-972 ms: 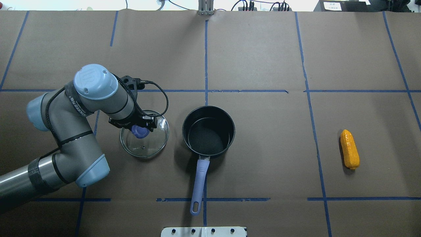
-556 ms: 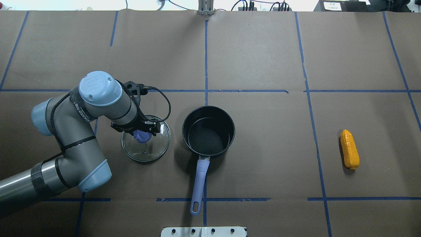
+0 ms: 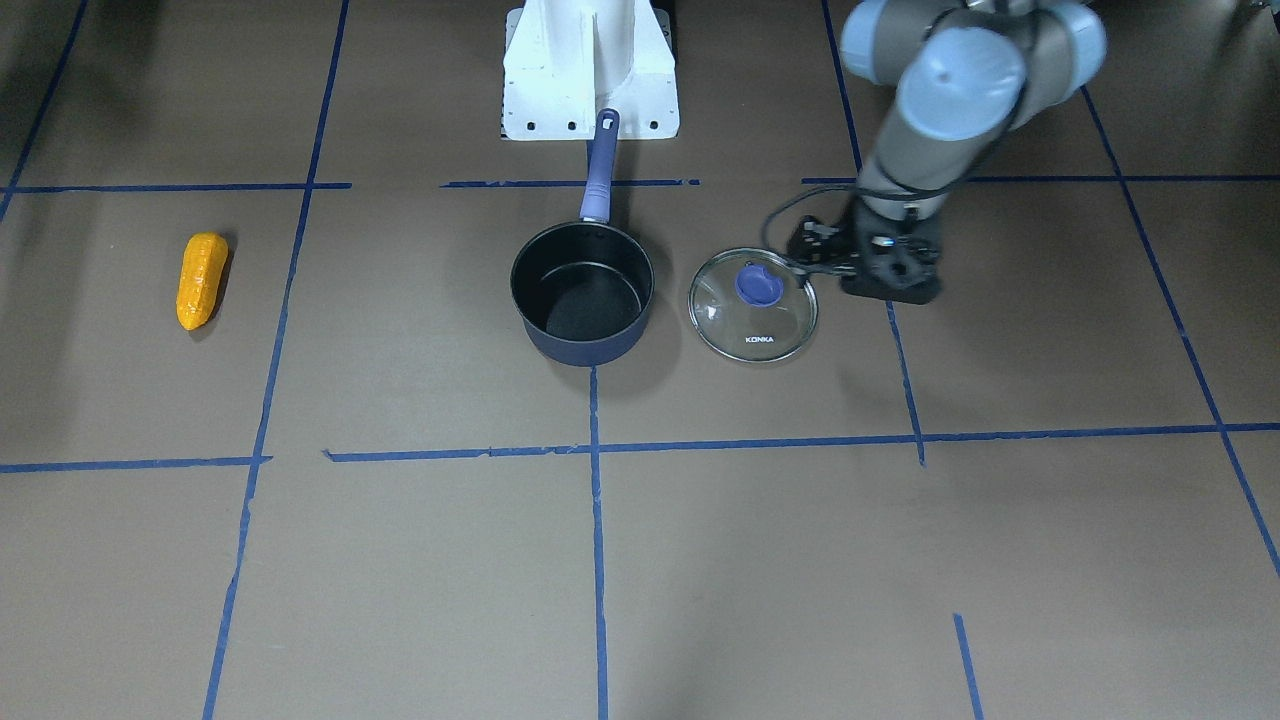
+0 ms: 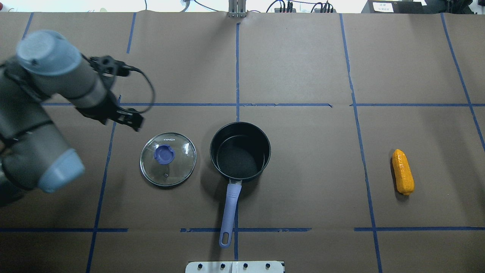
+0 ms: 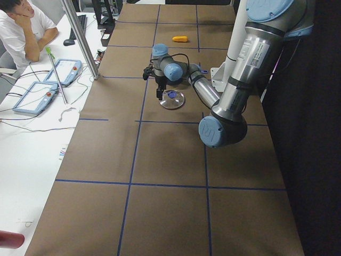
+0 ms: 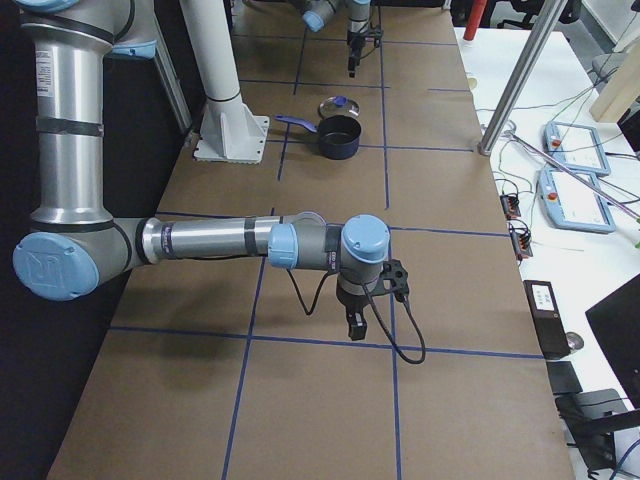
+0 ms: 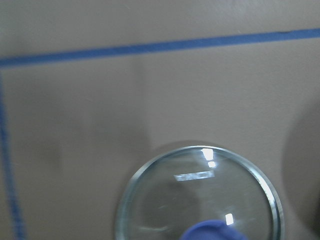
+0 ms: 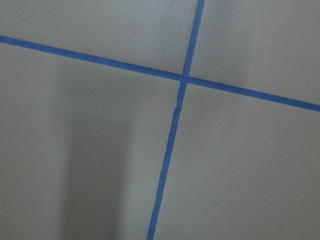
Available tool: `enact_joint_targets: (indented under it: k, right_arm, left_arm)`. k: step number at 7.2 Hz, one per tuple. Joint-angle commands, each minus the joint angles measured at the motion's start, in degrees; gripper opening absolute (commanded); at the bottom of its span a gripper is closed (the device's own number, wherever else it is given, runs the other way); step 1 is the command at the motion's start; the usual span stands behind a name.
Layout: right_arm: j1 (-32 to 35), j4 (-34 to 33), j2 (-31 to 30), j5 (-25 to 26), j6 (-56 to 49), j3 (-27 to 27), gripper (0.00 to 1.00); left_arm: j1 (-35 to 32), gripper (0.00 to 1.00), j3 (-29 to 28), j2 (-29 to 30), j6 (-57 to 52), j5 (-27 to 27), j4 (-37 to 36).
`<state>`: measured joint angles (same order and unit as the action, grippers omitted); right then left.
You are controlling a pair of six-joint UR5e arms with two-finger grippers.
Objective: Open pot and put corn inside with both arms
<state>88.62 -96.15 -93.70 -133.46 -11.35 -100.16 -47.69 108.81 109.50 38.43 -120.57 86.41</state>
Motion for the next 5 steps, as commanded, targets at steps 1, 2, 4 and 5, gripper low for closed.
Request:
enact_joint_targets:
  k: [1, 2, 4, 5]
  right_arm:
    - [-1.34, -0.01, 0.01, -6.07, 0.01, -1.97, 1.0]
    - [-2.47, 0.08, 0.01, -7.07, 2.88, -4.32, 1.0]
    - [-10.17, 0.08, 0.1, -5.94, 17.42, -11.16, 1.0]
    - [-14.74, 0.08, 0.01, -2.11, 25.07, -14.16, 1.0]
  left_arm:
    - [-17.69, 1.0, -0.25, -11.37, -27.75, -7.45, -0.89]
    - [-27.45, 1.0, -3.31, -15.07, -40.41, -8.54, -1.42]
    - [-43.46, 1.0, -9.99, -18.26, -46.95, -13.25, -2.82]
    - [-46.24, 1.0, -10.71, -19.4, -46.96, -15.47, -5.26]
